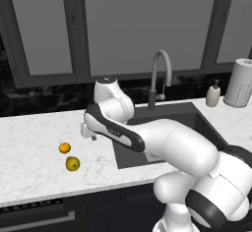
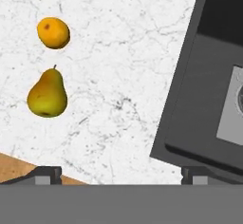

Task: Put the colander in the sink, put the kiwi, pear, tangerine in the colander, and turn on the sink faucet and pour water over the colander.

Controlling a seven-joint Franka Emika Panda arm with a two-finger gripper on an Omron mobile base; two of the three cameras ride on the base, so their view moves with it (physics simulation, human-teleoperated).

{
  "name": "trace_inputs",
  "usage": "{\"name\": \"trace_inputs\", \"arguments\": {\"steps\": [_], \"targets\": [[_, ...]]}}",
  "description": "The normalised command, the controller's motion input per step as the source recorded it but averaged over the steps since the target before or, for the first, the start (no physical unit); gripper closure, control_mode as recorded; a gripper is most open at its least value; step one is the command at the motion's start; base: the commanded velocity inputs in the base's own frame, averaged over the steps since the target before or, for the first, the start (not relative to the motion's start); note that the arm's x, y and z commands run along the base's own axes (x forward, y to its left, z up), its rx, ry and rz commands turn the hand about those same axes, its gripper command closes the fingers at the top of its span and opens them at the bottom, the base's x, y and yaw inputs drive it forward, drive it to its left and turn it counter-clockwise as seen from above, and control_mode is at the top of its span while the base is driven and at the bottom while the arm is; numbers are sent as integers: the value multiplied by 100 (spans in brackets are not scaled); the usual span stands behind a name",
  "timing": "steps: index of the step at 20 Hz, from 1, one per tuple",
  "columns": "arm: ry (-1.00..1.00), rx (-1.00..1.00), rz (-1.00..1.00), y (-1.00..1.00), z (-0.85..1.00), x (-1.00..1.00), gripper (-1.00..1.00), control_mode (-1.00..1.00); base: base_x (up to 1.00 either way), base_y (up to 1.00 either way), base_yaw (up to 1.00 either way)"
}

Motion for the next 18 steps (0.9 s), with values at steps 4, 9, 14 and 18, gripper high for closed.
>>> {"name": "trace_inputs", "arguments": {"steps": [4, 9, 14, 18], "targets": [[2, 6, -1, 66, -19, 10, -100, -100, 0, 0, 0], [0, 10, -5, 46, -17, 10, -100, -100, 0, 0, 0], [-2, 5, -9, 49, -29, 16, -100, -100, 0, 0, 0], [-8, 0, -13, 37, -34, 25, -100, -100, 0, 0, 0]]}}
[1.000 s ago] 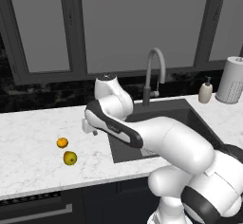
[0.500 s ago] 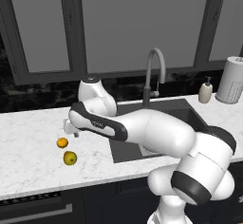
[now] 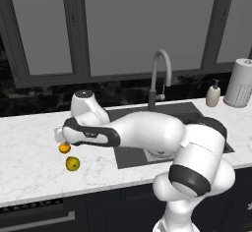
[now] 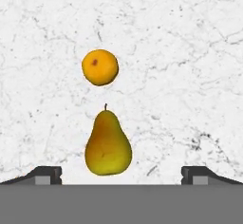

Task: Put the colander in the sink, put the kiwi, pear, tangerine in the colander, and turn on the sink faucet and pour water over the colander.

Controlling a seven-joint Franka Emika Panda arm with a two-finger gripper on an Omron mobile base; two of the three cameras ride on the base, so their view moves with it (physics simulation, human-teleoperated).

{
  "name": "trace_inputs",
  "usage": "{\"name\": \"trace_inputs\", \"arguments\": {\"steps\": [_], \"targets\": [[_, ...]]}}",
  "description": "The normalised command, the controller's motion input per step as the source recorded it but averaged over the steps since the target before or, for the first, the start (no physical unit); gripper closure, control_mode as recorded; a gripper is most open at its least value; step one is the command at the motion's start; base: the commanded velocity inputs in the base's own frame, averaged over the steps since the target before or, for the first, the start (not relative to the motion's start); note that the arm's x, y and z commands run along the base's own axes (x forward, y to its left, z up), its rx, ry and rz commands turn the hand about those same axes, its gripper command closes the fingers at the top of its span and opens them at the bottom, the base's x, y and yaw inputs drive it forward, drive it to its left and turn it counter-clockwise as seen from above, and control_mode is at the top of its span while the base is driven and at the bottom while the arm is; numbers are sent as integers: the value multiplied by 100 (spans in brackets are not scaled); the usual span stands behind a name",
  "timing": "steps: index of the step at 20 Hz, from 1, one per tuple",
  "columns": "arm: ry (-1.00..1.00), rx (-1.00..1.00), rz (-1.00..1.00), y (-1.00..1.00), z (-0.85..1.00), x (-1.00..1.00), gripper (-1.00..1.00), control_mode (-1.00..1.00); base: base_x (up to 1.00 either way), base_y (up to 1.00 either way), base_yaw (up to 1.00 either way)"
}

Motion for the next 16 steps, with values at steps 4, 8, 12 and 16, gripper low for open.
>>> {"name": "trace_inputs", "arguments": {"steps": [4, 8, 12, 16], "targets": [[-1, 0, -15, 22, -18, 35, -100, -100, 0, 0, 0], [2, 0, -13, 17, -11, 31, -100, -100, 0, 0, 0], [9, 0, -11, 17, -19, 23, -100, -100, 0, 0, 0], [5, 0, -10, 21, -26, 24, -100, -100, 0, 0, 0]]}}
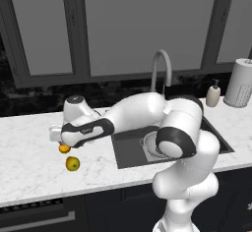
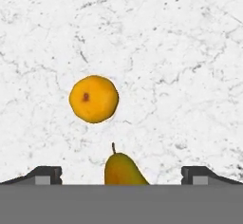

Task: Put the colander in the sink, put the kiwi, pear, tangerine in the colander, and turn on the sink faucet and pour water over the colander.

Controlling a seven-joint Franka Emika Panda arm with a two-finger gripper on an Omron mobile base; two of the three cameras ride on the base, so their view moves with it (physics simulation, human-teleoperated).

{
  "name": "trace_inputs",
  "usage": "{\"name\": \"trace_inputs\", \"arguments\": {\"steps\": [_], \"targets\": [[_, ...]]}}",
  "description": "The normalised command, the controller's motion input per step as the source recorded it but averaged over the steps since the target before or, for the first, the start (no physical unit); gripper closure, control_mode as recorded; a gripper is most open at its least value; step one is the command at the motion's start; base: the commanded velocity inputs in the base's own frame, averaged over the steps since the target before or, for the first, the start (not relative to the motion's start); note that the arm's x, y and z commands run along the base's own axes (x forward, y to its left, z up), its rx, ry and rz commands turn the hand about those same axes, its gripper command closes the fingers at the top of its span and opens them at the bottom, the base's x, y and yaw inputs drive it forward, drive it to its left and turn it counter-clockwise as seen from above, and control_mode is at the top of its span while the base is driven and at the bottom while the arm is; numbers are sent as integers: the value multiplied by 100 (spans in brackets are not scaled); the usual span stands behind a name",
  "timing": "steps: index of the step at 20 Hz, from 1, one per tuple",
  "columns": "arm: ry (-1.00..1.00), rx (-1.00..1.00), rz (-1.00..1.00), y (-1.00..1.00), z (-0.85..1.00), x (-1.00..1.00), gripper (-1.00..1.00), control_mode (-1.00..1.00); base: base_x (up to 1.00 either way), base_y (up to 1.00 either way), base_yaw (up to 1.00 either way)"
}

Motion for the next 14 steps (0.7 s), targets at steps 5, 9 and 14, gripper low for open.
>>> {"name": "trace_inputs", "arguments": {"steps": [5, 9, 14], "targets": [[1, 0, -5, 15, -25, 31, -100, -100, 0, 0, 0], [0, 0, 0, 21, -21, 34, -100, -100, 0, 0, 0], [1, 0, 0, 25, -20, 25, -100, -100, 0, 0, 0]]}}
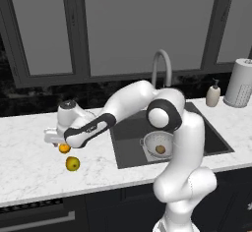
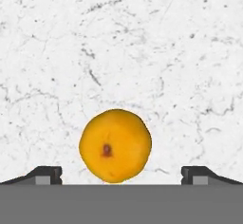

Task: Put the colander in the sink, put the kiwi, pear, tangerine in the colander, and turn on the sink faucet and pour water over the colander.

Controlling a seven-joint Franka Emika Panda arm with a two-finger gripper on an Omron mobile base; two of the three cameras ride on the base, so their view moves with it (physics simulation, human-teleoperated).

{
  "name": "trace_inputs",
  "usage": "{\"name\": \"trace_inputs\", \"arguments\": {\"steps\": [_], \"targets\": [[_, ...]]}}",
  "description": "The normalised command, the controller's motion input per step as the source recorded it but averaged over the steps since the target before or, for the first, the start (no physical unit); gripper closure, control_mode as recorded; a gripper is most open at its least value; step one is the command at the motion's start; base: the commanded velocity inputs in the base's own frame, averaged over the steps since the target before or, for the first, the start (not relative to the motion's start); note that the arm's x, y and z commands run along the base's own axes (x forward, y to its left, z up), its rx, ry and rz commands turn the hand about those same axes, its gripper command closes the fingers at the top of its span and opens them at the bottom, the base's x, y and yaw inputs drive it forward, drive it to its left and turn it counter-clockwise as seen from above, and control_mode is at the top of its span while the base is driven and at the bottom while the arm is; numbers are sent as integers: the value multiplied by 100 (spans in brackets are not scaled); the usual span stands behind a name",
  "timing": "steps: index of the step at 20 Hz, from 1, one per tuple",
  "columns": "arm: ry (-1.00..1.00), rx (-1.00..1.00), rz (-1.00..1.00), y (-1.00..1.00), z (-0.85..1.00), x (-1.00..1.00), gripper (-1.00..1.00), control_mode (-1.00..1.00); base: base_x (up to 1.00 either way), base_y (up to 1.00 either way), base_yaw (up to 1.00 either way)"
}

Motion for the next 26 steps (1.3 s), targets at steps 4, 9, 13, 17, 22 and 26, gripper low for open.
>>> {"name": "trace_inputs", "arguments": {"steps": [4, 9, 13, 17, 22, 26], "targets": [[0, 0, 0, 18, -21, 23, -100, -100, 0, 0, 0], [0, 0, 0, 1, -24, 14, -100, -100, 0, 0, 0], [0, 0, 0, -2, -24, 4, -100, -100, 0, 0, 0], [1, 0, 0, -9, -25, 0, -100, -100, 0, 0, 0], [1, 0, -1, -6, -25, 0, -100, -100, 0, 0, 0], [3, 0, -1, 0, -23, 0, -100, -100, 0, 0, 0]]}}
